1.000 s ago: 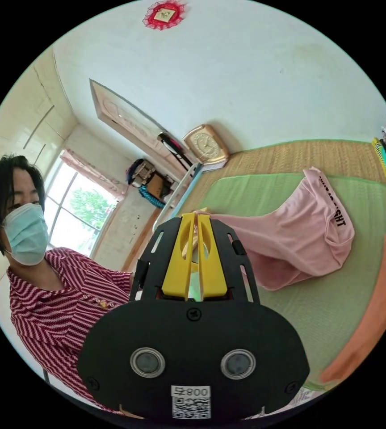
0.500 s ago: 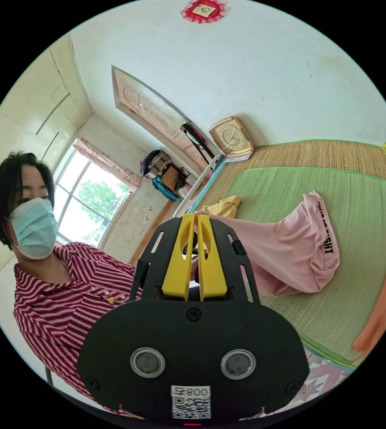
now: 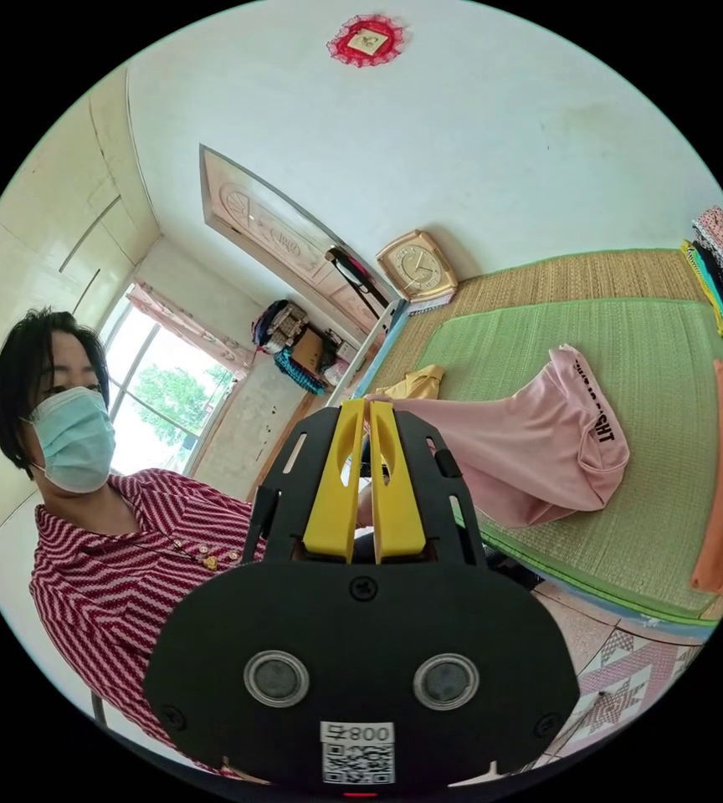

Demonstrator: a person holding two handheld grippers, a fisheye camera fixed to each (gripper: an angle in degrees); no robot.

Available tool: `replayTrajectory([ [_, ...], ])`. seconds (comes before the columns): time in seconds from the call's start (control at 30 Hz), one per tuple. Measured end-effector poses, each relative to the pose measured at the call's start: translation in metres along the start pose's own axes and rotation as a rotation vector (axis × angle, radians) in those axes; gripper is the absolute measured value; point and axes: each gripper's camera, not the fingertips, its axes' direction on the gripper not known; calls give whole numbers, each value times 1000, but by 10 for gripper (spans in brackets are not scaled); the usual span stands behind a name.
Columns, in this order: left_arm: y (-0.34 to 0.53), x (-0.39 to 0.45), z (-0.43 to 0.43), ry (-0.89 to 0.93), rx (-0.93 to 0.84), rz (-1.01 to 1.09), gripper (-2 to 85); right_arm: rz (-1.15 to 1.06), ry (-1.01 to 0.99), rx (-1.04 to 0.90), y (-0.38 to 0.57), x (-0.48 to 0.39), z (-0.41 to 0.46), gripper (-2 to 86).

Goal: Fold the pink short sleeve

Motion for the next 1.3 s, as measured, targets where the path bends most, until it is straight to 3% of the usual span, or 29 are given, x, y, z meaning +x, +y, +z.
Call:
replayTrajectory([
  [0.4,40,1,6,16,40,32,27,26,30,34,-1,-7,-46,5],
  [0.57,48,-13,45,-35,-153,2,135,45,20,59,-5,-4,-62,5],
  [0.7,48,-15,74,-65,-226,17,142,35,25,51,-22,-9,-66,5],
  [0.97,43,-17,80,55,-136,26,20,47,50,41,-55,-5,-79,6],
  [1.3,35,5,50,168,14,141,3,286,219,130,-47,71,-124,16],
])
